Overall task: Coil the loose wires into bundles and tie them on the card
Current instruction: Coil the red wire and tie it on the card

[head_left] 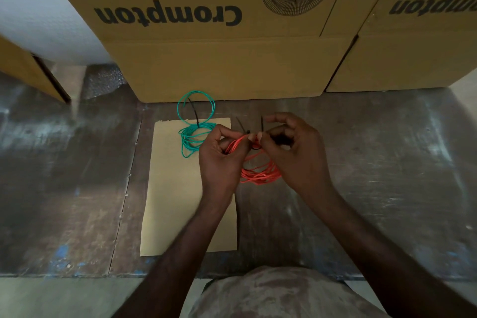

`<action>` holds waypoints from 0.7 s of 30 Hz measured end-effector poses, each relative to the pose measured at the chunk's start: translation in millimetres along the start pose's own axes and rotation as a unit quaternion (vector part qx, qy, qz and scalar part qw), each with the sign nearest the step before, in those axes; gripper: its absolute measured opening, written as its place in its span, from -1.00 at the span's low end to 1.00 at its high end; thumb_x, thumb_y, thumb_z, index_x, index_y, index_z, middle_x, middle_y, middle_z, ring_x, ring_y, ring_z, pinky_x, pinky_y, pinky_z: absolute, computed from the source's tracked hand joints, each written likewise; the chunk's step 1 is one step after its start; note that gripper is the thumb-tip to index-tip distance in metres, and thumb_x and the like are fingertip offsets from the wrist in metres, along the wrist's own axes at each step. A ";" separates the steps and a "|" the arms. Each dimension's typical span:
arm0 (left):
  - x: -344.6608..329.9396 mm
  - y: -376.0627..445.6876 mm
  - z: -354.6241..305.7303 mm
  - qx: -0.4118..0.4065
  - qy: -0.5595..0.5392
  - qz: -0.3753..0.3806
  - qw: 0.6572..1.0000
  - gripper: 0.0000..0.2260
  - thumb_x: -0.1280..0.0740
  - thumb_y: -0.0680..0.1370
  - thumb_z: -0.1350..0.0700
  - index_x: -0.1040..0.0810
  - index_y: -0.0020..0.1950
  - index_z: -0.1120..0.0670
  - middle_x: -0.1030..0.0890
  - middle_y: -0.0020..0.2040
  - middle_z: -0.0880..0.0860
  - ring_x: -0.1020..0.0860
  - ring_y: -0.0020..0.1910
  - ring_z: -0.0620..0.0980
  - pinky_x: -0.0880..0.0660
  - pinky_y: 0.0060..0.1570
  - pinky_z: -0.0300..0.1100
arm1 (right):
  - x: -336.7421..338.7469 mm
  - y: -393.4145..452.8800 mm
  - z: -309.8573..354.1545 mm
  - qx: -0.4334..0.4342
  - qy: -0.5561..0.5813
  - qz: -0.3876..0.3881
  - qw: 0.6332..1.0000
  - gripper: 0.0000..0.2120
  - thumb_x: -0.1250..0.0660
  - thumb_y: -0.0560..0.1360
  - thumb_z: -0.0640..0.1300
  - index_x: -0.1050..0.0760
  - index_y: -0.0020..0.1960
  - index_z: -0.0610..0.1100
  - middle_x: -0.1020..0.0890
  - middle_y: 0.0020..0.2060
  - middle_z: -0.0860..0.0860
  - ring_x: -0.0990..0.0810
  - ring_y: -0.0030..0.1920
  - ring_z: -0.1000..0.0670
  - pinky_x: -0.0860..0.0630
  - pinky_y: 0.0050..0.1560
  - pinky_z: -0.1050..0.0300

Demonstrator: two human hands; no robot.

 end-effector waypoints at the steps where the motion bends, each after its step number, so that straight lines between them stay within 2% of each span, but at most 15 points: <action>1: 0.7 0.8 -0.6 0.003 0.001 -0.002 1.000 -0.81 -0.51 0.54 0.38 -0.51 0.00 0.39 -0.72 -0.32 0.05 -0.68 -0.34 -0.13 -0.57 -0.29 -0.33 | 0.2 -1.3 1.0 0.018 -0.023 0.000 1.000 -0.81 -0.51 0.54 -0.20 -0.68 0.15 -0.11 -0.76 -0.19 0.09 -0.74 -0.13 0.16 -0.64 -0.04 0.16; 4: 2.4 3.1 -1.6 0.006 0.011 -0.011 1.000 -0.79 -0.54 0.53 0.33 -0.54 0.03 0.34 -0.72 -0.29 0.09 -0.67 -0.34 -0.11 -0.57 -0.29 -0.31 | 1.6 -5.3 3.4 0.057 -0.056 -0.001 0.997 -0.87 -0.51 0.54 -0.24 -0.75 0.08 -0.12 -0.74 -0.15 0.17 -0.71 -0.11 0.24 -0.54 -0.05 0.40; 7: 2.5 4.4 -1.9 0.009 0.020 -0.017 1.000 -0.82 -0.56 0.53 0.31 -0.60 0.04 0.29 -0.76 -0.19 0.14 -0.72 -0.24 -0.02 -0.63 -0.19 -0.22 | 2.8 -9.1 4.5 0.074 -0.069 -0.007 0.995 -0.86 -0.52 0.52 -0.27 -0.75 0.06 -0.12 -0.74 -0.14 0.13 -0.70 -0.10 0.23 -0.51 -0.04 0.44; 11: 1.2 4.5 -0.6 0.013 0.027 -0.017 0.999 -0.86 -0.55 0.52 0.29 -0.66 0.04 0.25 -0.77 -0.14 0.14 -0.74 -0.13 0.09 -0.68 -0.03 -0.05 | 2.8 -9.1 3.7 0.099 -0.097 -0.018 0.990 -0.84 -0.53 0.49 -0.29 -0.75 0.04 -0.11 -0.75 -0.14 0.08 -0.70 -0.11 0.18 -0.57 -0.03 0.34; 14: 0.2 5.0 -0.6 0.022 0.016 -0.021 0.999 -0.86 -0.54 0.52 0.32 -0.68 0.05 0.26 -0.77 -0.13 0.15 -0.74 -0.12 0.07 -0.67 -0.01 -0.09 | 3.4 -7.4 3.4 0.111 -0.117 -0.017 0.987 -0.84 -0.53 0.48 -0.27 -0.75 0.03 -0.11 -0.75 -0.14 0.05 -0.70 -0.12 0.14 -0.62 -0.03 0.20; 21: -0.4 8.5 -0.5 0.020 0.005 -0.022 1.000 -0.88 -0.53 0.52 0.34 -0.71 0.03 0.22 -0.78 -0.12 0.12 -0.73 -0.14 0.00 -0.64 -0.04 -0.19 | 4.0 -7.6 6.5 0.139 -0.168 -0.020 0.976 -0.88 -0.52 0.47 -0.26 -0.75 -0.02 -0.13 -0.74 -0.18 0.03 -0.68 -0.17 0.07 -0.62 -0.09 0.03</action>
Point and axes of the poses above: each hand's wrist, its own y-axis towards the middle knuckle, its own x-axis out of the back of the hand, z = x × y, the point moved 2 cm from there along y, towards the middle knuckle
